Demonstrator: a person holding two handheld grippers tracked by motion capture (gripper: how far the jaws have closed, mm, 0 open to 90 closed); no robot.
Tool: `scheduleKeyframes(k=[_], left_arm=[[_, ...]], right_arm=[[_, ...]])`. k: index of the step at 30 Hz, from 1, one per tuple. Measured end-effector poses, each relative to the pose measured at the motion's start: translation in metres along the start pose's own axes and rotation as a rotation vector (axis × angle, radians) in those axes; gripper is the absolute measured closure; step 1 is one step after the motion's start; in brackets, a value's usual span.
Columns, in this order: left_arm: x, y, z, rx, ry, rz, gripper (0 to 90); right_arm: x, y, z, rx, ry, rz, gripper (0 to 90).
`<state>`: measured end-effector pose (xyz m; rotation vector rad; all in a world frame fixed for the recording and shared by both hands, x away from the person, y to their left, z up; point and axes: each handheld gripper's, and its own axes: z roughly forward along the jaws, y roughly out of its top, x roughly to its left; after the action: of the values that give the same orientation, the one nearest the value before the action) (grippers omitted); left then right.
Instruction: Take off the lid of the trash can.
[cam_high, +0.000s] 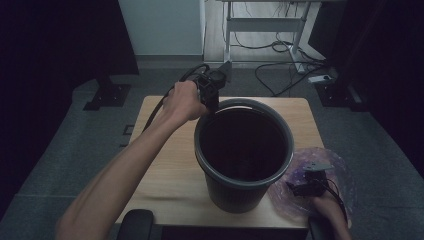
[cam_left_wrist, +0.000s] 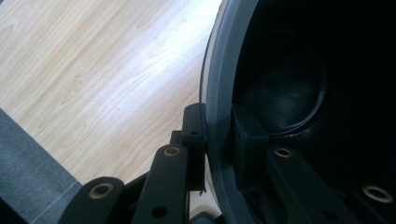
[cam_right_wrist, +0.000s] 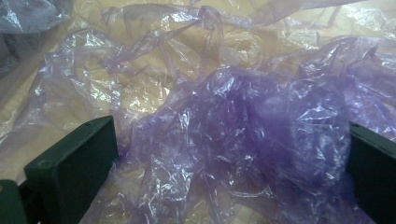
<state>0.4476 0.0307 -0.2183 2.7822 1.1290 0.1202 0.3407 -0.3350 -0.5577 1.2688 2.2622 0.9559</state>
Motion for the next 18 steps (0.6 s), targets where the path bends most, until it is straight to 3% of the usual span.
scheduleKeyframes(k=[7,18], left_arm=[[0.013,0.001,-0.006,-0.004,-0.093,-0.024,79.7],[0.021,0.000,-0.013,-0.006,-0.164,-0.037,80.2]], right_arm=[[0.000,0.000,0.000,0.000,0.000,0.001,0.0],[0.000,0.000,0.000,0.000,0.000,0.000,0.0]])
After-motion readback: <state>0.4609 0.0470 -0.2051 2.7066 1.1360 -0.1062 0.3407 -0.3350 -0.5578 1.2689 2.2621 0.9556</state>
